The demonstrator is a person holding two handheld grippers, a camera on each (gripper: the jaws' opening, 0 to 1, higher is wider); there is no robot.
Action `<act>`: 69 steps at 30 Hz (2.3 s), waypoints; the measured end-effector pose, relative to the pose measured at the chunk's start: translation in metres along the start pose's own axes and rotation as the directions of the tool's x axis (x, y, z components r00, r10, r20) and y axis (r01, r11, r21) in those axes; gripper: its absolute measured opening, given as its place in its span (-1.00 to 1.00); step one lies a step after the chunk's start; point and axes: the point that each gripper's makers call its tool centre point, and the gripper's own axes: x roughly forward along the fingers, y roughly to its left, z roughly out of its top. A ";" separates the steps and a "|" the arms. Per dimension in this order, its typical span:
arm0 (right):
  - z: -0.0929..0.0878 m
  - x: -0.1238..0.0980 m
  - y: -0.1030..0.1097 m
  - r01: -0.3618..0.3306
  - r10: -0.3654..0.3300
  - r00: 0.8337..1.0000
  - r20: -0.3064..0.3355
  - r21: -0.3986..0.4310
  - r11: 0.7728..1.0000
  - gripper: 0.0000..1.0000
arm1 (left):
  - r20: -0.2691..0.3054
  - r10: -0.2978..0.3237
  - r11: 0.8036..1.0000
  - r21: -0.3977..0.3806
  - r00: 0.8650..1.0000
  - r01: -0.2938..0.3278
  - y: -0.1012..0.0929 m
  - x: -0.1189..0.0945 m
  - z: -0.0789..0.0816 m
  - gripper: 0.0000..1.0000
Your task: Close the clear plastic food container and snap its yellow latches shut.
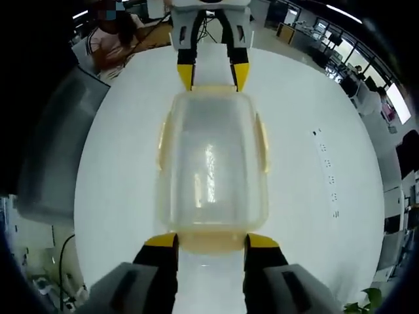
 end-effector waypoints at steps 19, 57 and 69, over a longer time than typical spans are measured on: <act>-0.043 -0.008 0.005 -0.011 0.010 0.996 -0.085 -0.011 1.000 -0.28 | 0.038 -0.006 1.000 -0.013 0.999 0.006 -0.009 0.018 0.038 -0.29; -0.047 0.010 0.010 -0.073 0.069 0.986 -0.154 -0.022 0.997 -0.27 | 0.014 -0.046 0.999 -0.013 0.999 0.046 -0.020 0.036 0.025 -0.28; -0.047 0.014 0.010 -0.033 0.032 0.995 -0.095 -0.011 0.999 -0.24 | 0.096 -0.019 0.999 -0.048 0.995 0.024 -0.023 0.037 0.021 -0.26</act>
